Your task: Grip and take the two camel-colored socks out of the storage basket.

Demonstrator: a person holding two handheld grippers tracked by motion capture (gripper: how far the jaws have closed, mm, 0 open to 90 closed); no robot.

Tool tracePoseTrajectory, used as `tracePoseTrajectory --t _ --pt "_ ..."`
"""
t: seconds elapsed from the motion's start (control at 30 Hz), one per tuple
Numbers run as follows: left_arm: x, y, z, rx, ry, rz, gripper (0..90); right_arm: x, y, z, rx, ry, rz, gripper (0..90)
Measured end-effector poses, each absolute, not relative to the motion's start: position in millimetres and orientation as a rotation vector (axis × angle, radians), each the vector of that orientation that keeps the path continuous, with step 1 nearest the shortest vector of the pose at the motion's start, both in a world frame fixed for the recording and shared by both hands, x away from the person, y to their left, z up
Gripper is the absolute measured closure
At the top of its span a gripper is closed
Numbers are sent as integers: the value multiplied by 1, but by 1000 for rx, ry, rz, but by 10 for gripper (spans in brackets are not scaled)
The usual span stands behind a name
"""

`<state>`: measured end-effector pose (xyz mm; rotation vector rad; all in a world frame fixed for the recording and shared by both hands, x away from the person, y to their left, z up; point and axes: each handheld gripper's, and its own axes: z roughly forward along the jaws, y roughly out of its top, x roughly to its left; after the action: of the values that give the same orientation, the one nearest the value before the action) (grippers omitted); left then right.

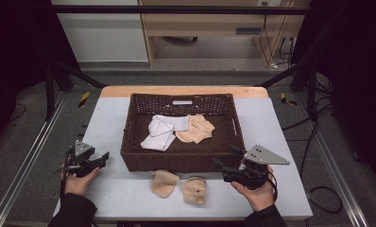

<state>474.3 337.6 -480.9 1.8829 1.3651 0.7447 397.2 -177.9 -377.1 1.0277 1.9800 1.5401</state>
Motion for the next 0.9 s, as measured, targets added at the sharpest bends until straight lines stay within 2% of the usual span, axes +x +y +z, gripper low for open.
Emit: tracePoseTrajectory --t 0.4,0.67,0.9 --pt "474 338 -481 1883 1364 744 367 413 -240 -387 1219 1757 1457 156" --pt "474 338 -481 1882 1364 742 367 424 -280 -415 1376 1651 1338 123" --pt "474 338 -481 1881 1363 742 366 433 -296 -446 1447 1708 1147 124"
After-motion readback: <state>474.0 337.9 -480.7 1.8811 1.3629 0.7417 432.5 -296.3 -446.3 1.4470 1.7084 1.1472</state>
